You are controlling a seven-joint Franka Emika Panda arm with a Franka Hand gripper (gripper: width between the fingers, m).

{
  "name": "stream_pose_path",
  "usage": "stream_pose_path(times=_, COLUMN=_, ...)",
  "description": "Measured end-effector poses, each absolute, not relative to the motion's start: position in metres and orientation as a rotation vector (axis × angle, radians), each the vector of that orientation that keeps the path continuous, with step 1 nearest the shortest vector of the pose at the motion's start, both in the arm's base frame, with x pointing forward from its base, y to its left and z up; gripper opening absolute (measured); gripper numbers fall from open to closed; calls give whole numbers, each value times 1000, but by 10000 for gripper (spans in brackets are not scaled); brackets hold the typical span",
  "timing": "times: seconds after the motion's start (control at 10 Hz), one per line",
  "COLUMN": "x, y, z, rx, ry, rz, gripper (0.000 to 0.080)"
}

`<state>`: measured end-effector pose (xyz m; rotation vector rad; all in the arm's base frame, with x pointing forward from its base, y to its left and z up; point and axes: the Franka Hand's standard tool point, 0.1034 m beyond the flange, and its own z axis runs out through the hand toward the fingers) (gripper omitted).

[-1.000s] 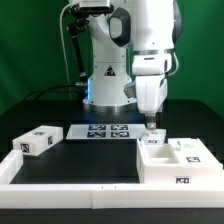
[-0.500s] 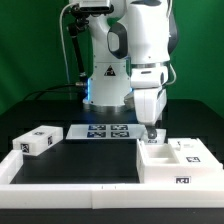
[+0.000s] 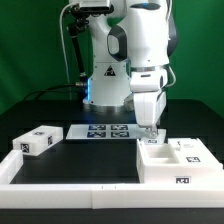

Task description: Assemble cabinet

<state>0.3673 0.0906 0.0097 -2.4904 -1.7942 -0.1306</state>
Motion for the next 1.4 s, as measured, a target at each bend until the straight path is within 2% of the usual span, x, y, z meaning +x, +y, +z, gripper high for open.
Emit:
stream_pose_path(times=0.6, x=367, y=90, z=10, rx=-2484, ry=-1805, rz=-121, gripper=68)
stream_pose_path(times=0.9, x=387, y=81, z=38, rx=-2454, ry=-1915, rz=-31, gripper=68)
stream_pose_path(times=1.4, x=430, y=71, z=55, rx=-2438, ry=-1977, rz=-8, gripper=69)
